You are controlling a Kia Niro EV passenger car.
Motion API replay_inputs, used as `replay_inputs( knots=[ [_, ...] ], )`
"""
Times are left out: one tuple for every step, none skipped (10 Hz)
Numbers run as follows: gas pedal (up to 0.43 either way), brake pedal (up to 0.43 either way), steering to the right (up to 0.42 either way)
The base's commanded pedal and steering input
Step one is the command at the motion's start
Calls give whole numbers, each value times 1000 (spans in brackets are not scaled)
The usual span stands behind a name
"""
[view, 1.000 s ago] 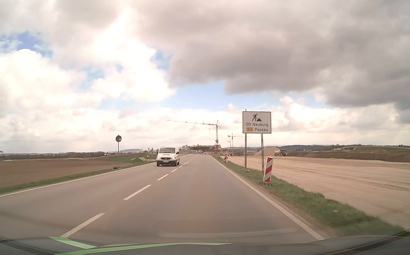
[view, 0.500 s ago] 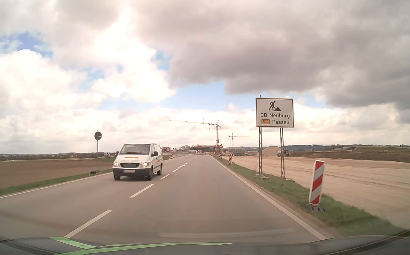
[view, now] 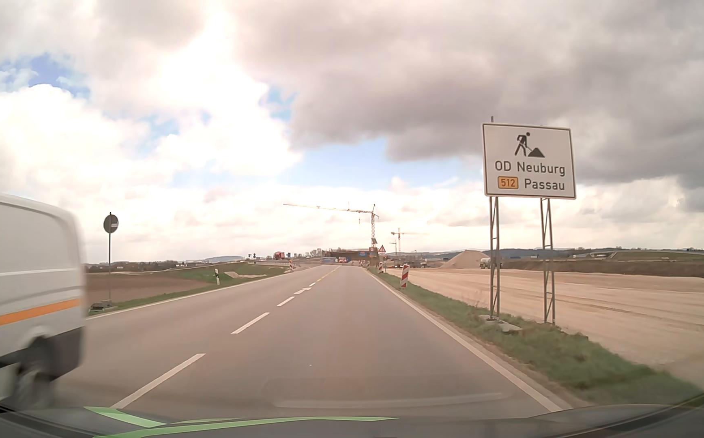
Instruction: Follow the waypoints while adhering to traffic rules and regulations
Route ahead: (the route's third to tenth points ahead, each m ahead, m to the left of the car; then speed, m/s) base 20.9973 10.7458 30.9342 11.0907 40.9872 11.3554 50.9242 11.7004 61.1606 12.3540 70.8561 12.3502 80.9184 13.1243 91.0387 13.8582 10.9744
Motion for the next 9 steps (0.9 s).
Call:
replay_inputs(
  knots=[
    [98,0,0],
    [98,0,0],
    [98,0,0],
    [98,0,0],
    [98,0,0],
    [98,0,0],
    [98,0,0],
    [98,0,0],
    [98,0,-1]
  ],
)
